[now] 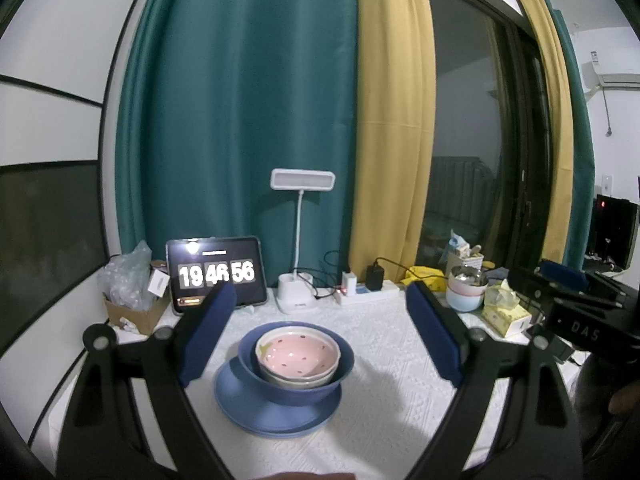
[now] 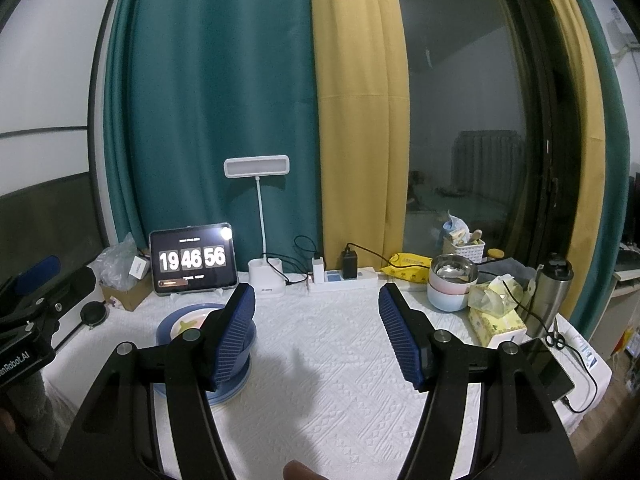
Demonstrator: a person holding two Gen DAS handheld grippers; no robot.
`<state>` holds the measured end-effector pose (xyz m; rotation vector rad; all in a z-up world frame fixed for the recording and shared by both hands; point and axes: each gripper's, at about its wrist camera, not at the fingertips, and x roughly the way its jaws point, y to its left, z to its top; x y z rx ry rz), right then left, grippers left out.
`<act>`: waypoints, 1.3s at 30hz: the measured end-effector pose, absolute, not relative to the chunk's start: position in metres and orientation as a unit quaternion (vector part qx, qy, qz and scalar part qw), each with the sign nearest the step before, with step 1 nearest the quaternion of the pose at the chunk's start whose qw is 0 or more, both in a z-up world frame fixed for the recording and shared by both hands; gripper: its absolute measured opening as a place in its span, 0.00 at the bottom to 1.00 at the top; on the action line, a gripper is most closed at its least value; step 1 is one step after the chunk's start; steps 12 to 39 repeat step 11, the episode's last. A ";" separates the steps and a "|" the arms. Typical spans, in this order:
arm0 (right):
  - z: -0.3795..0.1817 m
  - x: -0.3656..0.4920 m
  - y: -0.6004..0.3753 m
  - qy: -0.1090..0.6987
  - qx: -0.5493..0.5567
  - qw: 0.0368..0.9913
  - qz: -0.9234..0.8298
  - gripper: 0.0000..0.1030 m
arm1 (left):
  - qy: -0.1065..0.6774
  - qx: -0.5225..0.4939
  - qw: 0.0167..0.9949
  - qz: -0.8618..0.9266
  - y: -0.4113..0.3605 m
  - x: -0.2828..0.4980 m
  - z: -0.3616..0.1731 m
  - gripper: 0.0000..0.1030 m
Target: Organize plates and bowls
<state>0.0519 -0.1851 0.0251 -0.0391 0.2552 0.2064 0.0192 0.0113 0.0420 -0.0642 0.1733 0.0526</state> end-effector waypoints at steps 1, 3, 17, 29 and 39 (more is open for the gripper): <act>0.024 0.051 -0.184 0.127 -0.020 0.986 0.103 0.66 | 0.086 -0.032 0.995 0.026 0.011 0.020 0.042 0.86; 0.024 0.051 -0.184 0.127 -0.020 0.986 0.103 0.66 | 0.087 -0.032 0.995 0.026 0.011 0.020 0.042 0.86; 0.015 0.050 -0.180 0.134 -0.020 0.985 0.108 0.66 | 0.092 -0.024 0.995 0.024 0.007 0.024 0.039 0.86; 0.015 0.050 -0.180 0.134 -0.020 0.985 0.108 0.66 | 0.092 -0.024 0.995 0.024 0.007 0.024 0.039 0.86; 0.015 0.050 -0.180 0.134 -0.020 0.985 0.108 0.66 | 0.092 -0.024 0.995 0.024 0.007 0.024 0.039 0.86</act>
